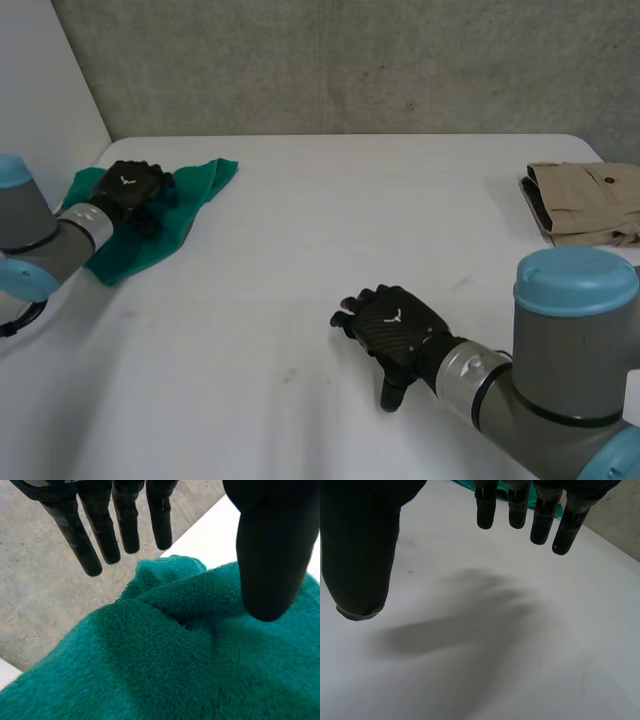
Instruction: Fold the laundry.
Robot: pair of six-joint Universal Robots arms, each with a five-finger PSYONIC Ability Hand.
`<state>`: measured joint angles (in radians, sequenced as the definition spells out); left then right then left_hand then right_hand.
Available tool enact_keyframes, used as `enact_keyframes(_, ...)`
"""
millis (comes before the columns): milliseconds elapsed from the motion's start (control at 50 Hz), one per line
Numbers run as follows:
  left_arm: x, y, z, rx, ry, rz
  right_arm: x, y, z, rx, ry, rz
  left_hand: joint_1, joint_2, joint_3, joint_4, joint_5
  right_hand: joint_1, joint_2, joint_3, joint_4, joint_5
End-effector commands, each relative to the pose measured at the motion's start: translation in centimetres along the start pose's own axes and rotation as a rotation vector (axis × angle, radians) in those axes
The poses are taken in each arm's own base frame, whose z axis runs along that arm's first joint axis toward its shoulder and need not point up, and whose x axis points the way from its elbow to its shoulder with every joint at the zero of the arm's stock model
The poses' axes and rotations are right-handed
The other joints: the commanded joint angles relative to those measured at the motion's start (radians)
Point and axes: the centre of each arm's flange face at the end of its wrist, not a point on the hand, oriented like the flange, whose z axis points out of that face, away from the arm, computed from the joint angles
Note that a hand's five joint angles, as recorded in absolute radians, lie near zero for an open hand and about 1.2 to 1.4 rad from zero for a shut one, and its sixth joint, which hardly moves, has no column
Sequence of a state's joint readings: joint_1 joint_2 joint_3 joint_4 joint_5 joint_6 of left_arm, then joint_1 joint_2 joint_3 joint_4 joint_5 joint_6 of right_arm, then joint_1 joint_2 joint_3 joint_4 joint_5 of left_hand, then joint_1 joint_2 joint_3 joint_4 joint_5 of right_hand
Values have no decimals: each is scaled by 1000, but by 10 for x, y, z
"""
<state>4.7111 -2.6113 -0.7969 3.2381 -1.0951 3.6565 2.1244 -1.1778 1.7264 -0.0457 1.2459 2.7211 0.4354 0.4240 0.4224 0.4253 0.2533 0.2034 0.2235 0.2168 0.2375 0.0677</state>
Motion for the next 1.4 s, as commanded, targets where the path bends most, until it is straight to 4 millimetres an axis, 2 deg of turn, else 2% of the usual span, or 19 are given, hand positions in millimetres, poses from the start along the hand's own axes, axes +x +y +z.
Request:
enact_keyframes(20,9,13,18,25,-4,17,-6,6,-8,-8,-4,3,259,271,272,269,267,-29,-49,-42,-63,-68)
enact_keyframes(120,12,21,27,36,-7,23,-5,9,-9,-15,0,9,459,470,472,469,466,-29,-49,-42,-63,-68)
enact_keyframes(220,19,17,29,31,-31,33,-2,11,-9,-20,10,15,959,970,972,969,967,-29,-49,-42,-63,-68)
enact_keyframes(280,22,11,30,30,-69,53,1,10,-10,-17,18,17,961,972,974,971,968,-29,-49,-42,-63,-68)
enact_keyframes(360,19,-18,26,68,-151,106,6,7,-11,-8,35,17,961,972,974,971,968,-29,-49,-42,-63,-68)
enact_keyframes(440,40,-57,10,124,-129,108,17,0,-14,11,78,17,961,972,974,971,968,-29,-49,-42,-63,-68)
enact_keyframes(520,77,-106,-17,193,-54,60,45,-11,-20,50,167,31,961,972,974,971,968,-29,-49,-42,-63,-68)
enact_keyframes(560,104,-134,-38,230,12,-15,73,-21,-25,86,256,45,961,972,974,971,968,-29,-49,-42,-63,-68)
enact_keyframes(620,142,-170,-74,269,121,-148,93,-30,-30,114,321,56,961,972,974,971,968,-29,-49,-42,-63,-68)
enact_keyframes(680,182,-193,-112,282,249,-293,114,-39,-34,148,388,81,961,972,974,971,968,-29,-49,-42,-63,-68)
enact_keyframes(820,252,-205,-166,222,484,-562,141,-50,-41,183,481,95,961,972,974,971,968,-29,-49,-42,-63,-68)
enact_keyframes(880,269,-205,-172,203,530,-600,146,-50,-42,184,493,100,-37,-26,-24,-27,-29,-29,-49,-42,-63,-68)
enact_keyframes(900,271,-203,-171,196,526,-600,146,-49,-42,183,494,101,-261,-249,-248,-251,-253,-29,-49,-42,-63,-68)
enact_keyframes(980,269,-206,-165,205,512,-594,146,-48,-41,179,491,102,-248,-237,-235,-238,-241,-29,-49,-42,-63,-68)
enact_keyframes(1060,240,-202,-149,215,426,-578,146,-46,-40,174,482,95,-245,-234,-232,-235,-238,-29,-49,-42,-63,-68)
enact_keyframes(1080,222,-200,-142,219,376,-562,146,-46,-39,174,479,93,-242,-231,-229,-232,-235,-29,-49,-42,-63,-68)
enact_keyframes(1180,185,-195,-139,197,271,-489,146,-46,-36,166,468,80,-228,-216,-215,-218,-220,-29,-49,-42,-63,-68)
enact_keyframes(1300,171,-180,-142,137,224,-381,139,-40,-30,96,405,-25,-204,-193,-191,-194,-197,-29,-49,-42,-63,-68)
enact_keyframes(1400,161,-154,-139,28,168,-255,130,-30,-29,-9,345,-141,-201,-190,-188,-191,-194,-29,-49,-42,-63,-68)
